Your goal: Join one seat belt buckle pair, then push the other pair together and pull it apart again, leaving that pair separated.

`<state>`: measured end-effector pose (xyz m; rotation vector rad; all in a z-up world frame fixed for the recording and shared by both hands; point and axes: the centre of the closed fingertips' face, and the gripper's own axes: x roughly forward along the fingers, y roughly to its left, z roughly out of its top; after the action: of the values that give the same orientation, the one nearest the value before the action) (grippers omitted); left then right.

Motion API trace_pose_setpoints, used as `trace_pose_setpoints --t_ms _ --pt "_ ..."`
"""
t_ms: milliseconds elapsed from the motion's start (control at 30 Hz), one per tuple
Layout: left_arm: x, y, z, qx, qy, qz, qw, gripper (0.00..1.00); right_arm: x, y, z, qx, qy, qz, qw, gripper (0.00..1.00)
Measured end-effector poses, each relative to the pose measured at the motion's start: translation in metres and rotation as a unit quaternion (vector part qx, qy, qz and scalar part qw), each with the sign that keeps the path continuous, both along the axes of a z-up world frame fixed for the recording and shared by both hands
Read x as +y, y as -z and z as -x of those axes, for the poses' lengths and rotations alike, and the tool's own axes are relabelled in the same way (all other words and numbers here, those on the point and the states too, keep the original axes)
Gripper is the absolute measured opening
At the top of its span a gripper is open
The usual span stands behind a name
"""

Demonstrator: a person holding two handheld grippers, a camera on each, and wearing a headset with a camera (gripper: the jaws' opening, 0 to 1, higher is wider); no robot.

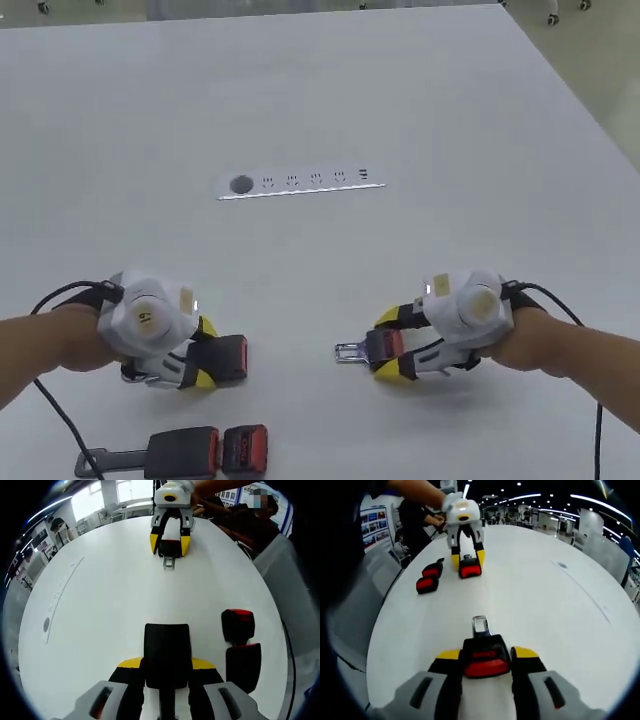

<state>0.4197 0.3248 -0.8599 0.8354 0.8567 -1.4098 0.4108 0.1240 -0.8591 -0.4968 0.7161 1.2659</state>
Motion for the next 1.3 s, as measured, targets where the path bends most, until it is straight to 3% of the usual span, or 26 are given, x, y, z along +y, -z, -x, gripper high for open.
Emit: trace_pose_setpoints --t_ms 433,833,867,900,933,1000,1033,1100,1167,1233,1300 --pt "-0.001 0.0 0.0 -0.001 -0.001 -0.006 1.0 0.35 -0.024 0.0 0.001 0.001 0.01 0.007 0.9999 0.39" --pt "-0.001 0.0 0.0 0.005 -0.014 -0.021 0.9997 0.35 -0.024 0.0 0.003 -0.005 0.01 0.02 0.9997 0.39" --pt "-0.002 -0.001 0.001 0.003 -0.008 -0.025 0.9996 0.36 -0.024 0.0 0.004 -0.005 0.014 0.024 0.9996 0.39" --pt "0.003 0.0 0.001 -0.009 0.005 -0.047 0.9988 0.38 -0.026 -0.002 0.0 -0.027 0.016 0.031 0.999 0.39" --pt "0.002 -0.002 -0.003 -0.028 0.009 -0.049 0.9983 0.43 -0.025 -0.004 0.001 -0.031 0.017 0.023 0.9991 0.41" --pt "-0.004 -0.01 0.0 -0.025 -0.011 -0.029 0.9992 0.5 -0.023 -0.013 -0.002 -0.026 0.051 -0.006 0.9983 0.51" --pt "-0.007 -0.018 0.002 -0.009 -0.031 -0.009 0.9995 0.53 -0.025 -0.019 -0.008 -0.035 0.073 -0.018 0.9966 0.58" --pt "-0.006 -0.028 -0.006 -0.027 -0.058 0.006 0.998 0.57 -0.031 -0.026 -0.013 -0.047 0.102 -0.025 0.9933 0.7" --pt "-0.005 -0.04 -0.011 -0.028 -0.106 0.028 0.9935 0.64 -0.035 -0.03 -0.015 -0.053 0.126 -0.03 0.9902 0.76" --pt "-0.006 -0.053 -0.012 -0.029 -0.149 0.056 0.9868 0.72 -0.04 -0.037 -0.018 -0.06 0.166 -0.046 0.9833 0.78" --pt "-0.002 -0.062 -0.014 -0.041 -0.198 0.08 0.9762 0.75 -0.041 -0.04 -0.019 -0.061 0.196 -0.058 0.9771 0.82"
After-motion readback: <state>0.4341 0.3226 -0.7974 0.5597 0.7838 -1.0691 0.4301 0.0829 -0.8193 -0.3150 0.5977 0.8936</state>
